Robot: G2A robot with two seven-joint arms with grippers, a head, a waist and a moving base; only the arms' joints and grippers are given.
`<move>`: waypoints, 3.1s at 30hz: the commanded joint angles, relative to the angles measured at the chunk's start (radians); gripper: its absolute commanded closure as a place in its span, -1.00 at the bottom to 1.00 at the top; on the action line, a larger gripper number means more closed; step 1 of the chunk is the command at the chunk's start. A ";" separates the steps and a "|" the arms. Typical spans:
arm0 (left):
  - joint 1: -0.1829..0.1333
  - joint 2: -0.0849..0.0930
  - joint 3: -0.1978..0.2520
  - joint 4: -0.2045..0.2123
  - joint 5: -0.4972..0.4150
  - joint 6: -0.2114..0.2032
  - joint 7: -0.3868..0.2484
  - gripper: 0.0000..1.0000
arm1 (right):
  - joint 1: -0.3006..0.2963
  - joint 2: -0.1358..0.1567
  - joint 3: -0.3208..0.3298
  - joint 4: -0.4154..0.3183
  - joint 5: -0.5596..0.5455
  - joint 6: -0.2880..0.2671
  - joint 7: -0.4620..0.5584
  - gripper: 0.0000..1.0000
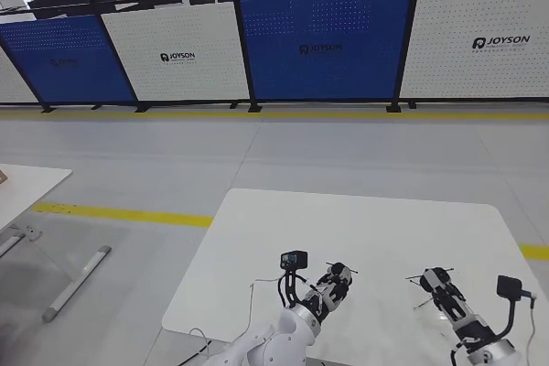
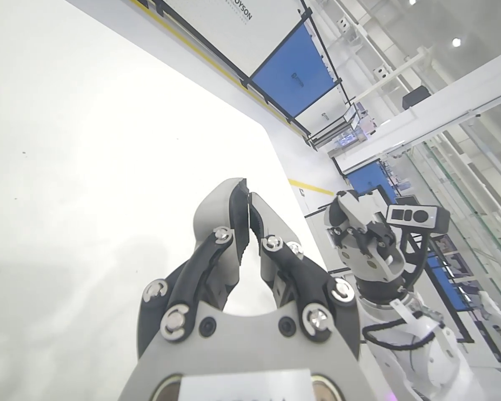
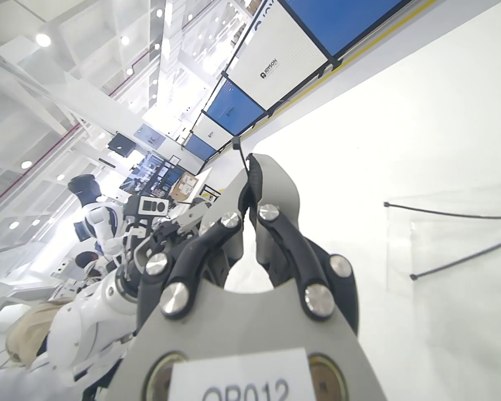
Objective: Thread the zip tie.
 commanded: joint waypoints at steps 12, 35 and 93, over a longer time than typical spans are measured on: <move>0.000 0.000 0.000 0.000 0.000 0.000 0.000 1.00 | 0.029 -0.019 -0.068 -0.007 -0.030 0.024 0.031 1.00; 0.000 0.000 0.000 0.000 0.000 0.000 0.000 1.00 | 0.145 -0.033 -0.075 0.028 -0.073 0.031 0.219 1.00; 0.000 0.000 0.000 0.000 0.000 0.000 0.000 1.00 | 0.229 -0.143 -0.307 0.175 -0.259 -0.017 -0.178 1.00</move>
